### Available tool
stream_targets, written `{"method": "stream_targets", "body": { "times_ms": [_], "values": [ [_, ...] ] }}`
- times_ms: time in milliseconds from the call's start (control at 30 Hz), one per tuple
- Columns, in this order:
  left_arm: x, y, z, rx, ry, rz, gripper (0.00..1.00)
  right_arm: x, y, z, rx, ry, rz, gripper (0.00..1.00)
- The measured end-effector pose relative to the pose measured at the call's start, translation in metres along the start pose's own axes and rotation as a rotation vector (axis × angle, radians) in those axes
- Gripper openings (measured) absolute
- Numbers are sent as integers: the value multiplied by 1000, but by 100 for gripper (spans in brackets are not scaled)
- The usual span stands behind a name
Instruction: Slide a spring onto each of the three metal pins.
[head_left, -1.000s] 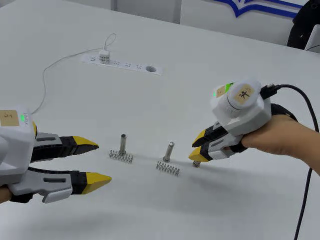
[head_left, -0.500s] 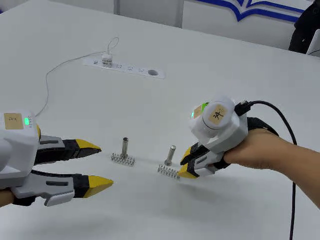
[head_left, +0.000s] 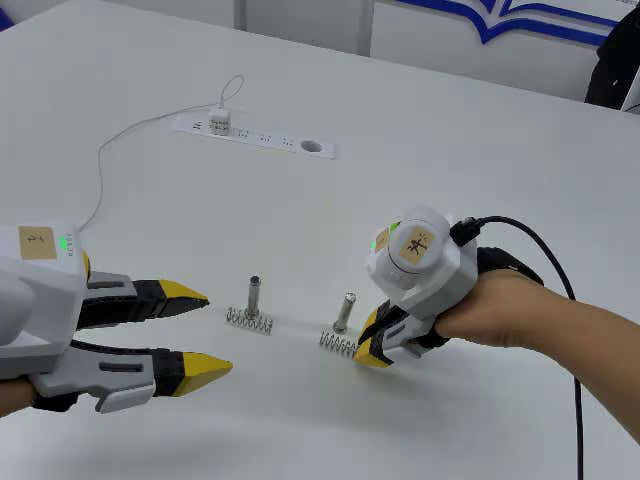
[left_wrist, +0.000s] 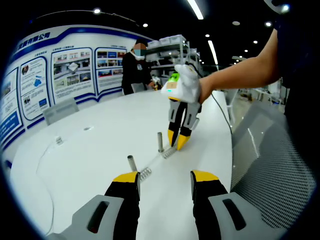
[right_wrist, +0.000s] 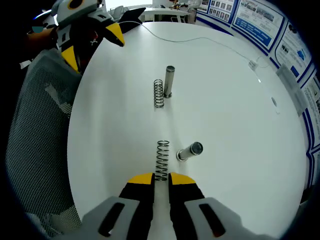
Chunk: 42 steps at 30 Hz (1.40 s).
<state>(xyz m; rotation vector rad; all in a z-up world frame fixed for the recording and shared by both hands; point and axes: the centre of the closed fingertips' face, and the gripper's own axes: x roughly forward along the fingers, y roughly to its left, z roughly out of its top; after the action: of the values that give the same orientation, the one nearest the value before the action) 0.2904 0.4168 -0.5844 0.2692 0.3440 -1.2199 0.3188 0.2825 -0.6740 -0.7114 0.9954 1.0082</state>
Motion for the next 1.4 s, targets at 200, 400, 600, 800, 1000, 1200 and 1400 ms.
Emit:
{"method": "stream_targets", "body": {
  "times_ms": [200, 400, 600, 800, 1000, 1200, 1400],
  "values": [
    [1, -1, 0, 1, 2, -2, 42, 3, 0, 0, 7, 0, 7, 12],
    [2, -3, 0, 3, 4, -7, 41, 5, 3, -3, 1, 14, 20, 12],
    [9, -7, 0, 11, 11, -26, 41, 1, 5, 1, 3, -6, 16, 12],
    [18, -13, 2, 32, 19, -60, 41, -10, 11, 5, -7, -22, 14, 11],
    [30, -19, 6, 62, 29, -100, 40, -29, 23, 17, -33, -49, 21, 11],
    [39, -24, 12, 85, 27, -128, 39, -45, 36, 33, -79, -65, 35, 11],
    [44, -28, 19, 108, 22, -149, 37, -54, 50, 50, -136, -84, 46, 11]
  ]
}}
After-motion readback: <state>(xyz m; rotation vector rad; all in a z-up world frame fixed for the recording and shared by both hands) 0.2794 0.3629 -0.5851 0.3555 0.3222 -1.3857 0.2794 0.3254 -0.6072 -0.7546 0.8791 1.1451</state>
